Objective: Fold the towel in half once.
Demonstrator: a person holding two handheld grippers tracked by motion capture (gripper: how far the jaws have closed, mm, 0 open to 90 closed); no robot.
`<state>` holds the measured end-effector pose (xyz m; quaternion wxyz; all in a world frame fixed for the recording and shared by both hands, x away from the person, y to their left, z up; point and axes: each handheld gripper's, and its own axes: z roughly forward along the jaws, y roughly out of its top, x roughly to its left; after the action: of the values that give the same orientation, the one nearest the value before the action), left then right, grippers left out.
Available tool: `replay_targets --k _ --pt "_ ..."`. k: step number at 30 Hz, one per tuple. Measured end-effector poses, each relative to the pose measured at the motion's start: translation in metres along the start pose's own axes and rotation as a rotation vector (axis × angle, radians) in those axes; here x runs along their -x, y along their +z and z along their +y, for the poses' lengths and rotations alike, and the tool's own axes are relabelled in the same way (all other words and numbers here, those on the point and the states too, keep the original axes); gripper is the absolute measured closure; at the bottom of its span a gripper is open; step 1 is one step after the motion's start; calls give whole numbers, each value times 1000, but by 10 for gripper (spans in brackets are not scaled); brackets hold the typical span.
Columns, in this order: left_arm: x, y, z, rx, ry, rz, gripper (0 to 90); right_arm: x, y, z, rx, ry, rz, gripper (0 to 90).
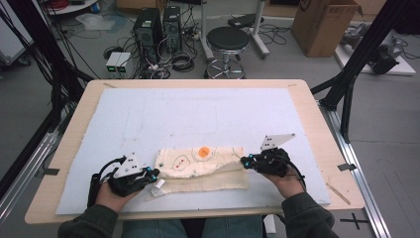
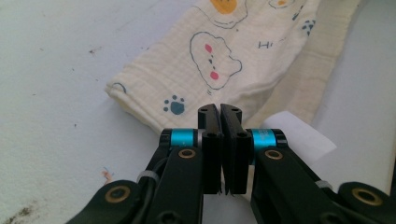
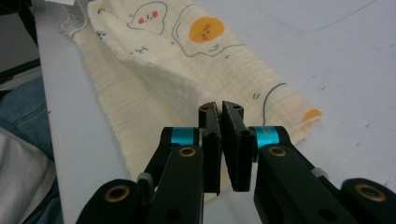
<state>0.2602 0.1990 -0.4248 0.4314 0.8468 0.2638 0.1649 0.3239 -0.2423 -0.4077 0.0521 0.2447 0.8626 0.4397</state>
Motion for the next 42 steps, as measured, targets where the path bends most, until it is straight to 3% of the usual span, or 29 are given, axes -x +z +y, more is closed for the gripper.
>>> replay_targets --k 3,6,9,14,17,21,24,29,37,42 --pt "3 -1 -3 -6 5 6 867 -4 1 -4 -9 1 14 861" --pt "7 -2 -4 -13 12 -15 855 -7 2 -8 -24 -4 30 859" --pt "7 -6 -3 0 1 -31 732 -9 1 -11 -21 -9 63 809" --pt "2 -16 0 70 -36 -38 616 -14 -10 -11 14 -7 102 703" --pt "-3 -13 3 80 -46 -28 617 -12 -11 -9 12 -4 99 683" --pt "-8 4 2 30 -62 -39 670 -11 3 -11 -25 -24 97 681" --pt "-4 13 -1 -31 -37 -74 693 -12 14 -14 -59 -29 110 667" --pt "2 17 -7 -77 -6 -128 702 -15 21 -21 -79 -53 113 651" --pt "1 16 -10 -74 -22 -142 672 -18 22 -25 -101 -91 95 645" --pt "0 17 -10 -78 -29 -117 746 -22 24 -25 -127 -128 70 719"
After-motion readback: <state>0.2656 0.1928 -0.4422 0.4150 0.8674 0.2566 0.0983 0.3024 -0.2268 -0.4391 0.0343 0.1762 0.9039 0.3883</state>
